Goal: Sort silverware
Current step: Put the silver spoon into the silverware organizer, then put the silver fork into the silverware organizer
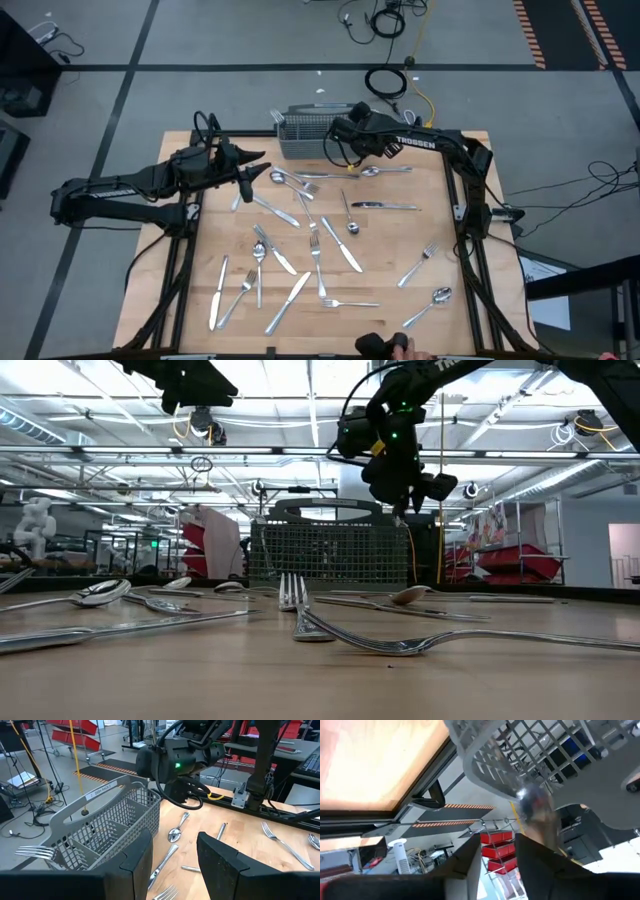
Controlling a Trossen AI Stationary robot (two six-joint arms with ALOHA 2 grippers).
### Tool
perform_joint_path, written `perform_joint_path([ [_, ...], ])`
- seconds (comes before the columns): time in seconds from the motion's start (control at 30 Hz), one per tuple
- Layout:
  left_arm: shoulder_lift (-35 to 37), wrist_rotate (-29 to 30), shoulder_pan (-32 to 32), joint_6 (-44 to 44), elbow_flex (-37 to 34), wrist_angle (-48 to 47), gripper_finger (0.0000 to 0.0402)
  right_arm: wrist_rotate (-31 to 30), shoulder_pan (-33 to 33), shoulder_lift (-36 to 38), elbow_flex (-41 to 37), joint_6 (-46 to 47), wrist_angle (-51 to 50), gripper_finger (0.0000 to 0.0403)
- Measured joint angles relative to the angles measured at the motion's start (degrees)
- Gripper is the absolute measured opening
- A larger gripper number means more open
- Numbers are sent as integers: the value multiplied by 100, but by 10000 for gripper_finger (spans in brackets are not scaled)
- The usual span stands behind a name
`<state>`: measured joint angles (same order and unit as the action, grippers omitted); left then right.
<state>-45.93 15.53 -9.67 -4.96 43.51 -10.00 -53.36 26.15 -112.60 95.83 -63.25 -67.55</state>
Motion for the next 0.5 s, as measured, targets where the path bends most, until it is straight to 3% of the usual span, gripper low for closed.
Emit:
perform_joint_path([
  [0.23, 0, 7, 0, 123, 0, 1, 157, 175, 0, 137, 0, 811, 64, 174],
  [0.5, 0, 129, 0, 120, 0, 1, 157, 1026, 0, 565, 496, 1980, 14, 199],
])
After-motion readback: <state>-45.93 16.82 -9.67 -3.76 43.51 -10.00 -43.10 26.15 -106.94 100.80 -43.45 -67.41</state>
